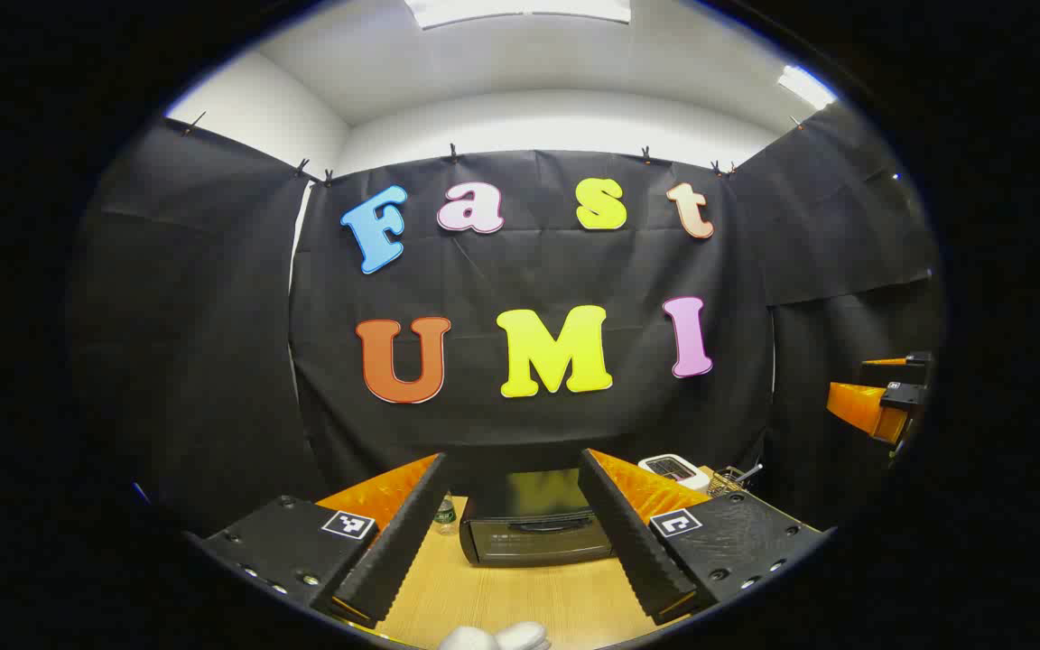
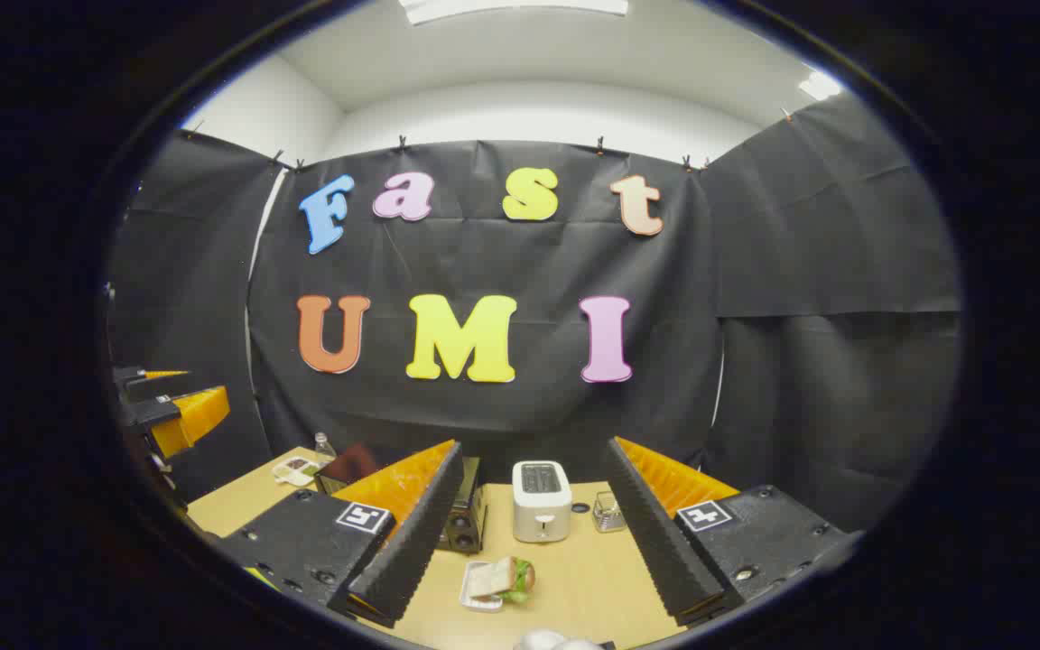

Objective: Open the electric oven with the left hand, put the food in, and close the electric oven.

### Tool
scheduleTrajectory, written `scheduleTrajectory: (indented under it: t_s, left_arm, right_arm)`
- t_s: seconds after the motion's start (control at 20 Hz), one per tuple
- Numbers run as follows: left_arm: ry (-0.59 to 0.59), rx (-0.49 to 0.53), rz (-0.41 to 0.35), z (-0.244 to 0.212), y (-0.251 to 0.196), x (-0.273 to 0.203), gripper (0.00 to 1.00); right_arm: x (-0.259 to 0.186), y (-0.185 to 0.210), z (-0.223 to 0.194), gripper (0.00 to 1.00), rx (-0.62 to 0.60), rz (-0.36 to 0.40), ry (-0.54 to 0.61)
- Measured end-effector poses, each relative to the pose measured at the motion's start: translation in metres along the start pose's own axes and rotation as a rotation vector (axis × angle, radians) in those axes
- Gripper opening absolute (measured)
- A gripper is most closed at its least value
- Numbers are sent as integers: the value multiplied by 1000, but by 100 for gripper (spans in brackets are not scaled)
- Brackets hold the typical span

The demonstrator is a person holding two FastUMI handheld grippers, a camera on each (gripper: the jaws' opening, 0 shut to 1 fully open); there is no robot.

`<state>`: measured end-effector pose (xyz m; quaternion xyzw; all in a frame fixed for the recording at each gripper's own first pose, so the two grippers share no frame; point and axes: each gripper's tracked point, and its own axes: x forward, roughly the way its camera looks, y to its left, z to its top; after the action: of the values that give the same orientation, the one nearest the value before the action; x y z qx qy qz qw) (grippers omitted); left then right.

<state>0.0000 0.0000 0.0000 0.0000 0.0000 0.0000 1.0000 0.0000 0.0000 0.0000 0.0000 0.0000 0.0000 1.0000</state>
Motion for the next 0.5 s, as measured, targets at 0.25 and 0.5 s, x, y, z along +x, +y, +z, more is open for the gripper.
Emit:
scheduleTrajectory:
  t_s: [0.25, 0.5]
  left_arm:
    - [9, 5, -1, -4, 0, 6, 95]
    - [17, 18, 1, -11, -2, 12, 95]
  right_arm:
    - [5, 0, -2, 91, 4, 2, 5]
    - [9, -2, -1, 91, -4, -1, 2]
